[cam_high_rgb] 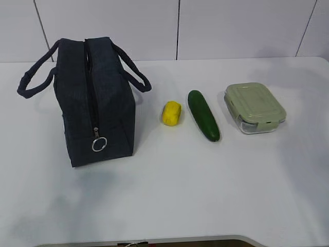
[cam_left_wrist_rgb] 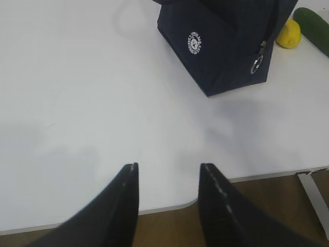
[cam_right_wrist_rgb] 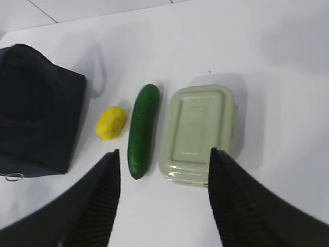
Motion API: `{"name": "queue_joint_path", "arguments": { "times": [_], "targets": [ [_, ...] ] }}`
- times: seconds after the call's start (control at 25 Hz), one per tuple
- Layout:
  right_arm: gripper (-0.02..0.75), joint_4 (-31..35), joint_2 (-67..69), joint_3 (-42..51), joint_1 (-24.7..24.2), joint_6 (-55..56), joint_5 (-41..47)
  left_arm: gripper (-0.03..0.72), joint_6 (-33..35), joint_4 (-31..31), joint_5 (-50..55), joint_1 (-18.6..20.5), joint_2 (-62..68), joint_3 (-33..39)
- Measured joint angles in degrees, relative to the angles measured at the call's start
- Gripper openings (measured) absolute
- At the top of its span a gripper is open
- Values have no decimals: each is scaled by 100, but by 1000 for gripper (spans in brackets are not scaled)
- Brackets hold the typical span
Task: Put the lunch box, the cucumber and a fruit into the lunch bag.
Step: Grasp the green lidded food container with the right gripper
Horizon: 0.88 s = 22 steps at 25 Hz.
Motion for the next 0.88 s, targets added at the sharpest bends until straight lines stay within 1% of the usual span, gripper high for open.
{"name": "queue_joint_path", "arguments": {
  "times": [0.16,0.32,0.6,0.68,0.76,0.88],
  "targets": [
    [439,24,670,-4,-126,-370,1,285,0,0,0,0,0,0],
    [439,393,1460,-26,-126,-751,1,285,0,11,0,0,0,0],
    [439,781,2685,-582,-126,-961,-56,285,0,11,0,0,0,0],
    [440,805,2968,-779,-126,-971,-68,285,0,11,0,0,0,0],
    [463,805,3180,-922,-126,-960,-81,285,0,11,0,0,0,0],
    [537,894,3456,-1029,-126,-841,-81,285,0,11,0,0,0,0]
  ]
}}
